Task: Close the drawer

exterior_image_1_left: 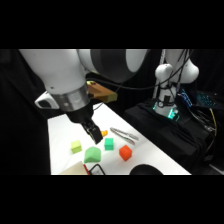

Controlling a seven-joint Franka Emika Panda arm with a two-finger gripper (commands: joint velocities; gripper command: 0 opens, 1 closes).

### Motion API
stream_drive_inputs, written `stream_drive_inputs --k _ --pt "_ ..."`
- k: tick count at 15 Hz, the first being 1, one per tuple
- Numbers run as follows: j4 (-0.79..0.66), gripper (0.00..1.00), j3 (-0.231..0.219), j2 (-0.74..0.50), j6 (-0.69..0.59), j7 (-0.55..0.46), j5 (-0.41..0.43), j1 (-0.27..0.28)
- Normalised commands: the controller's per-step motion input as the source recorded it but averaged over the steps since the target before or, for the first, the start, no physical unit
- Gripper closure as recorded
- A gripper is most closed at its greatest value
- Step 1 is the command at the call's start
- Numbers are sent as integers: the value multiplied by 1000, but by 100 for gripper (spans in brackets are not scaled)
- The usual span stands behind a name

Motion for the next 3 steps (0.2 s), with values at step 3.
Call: stream_drive_inputs --k 3 --pt "-351 0 76 -427 -141 -43 -37 -103"
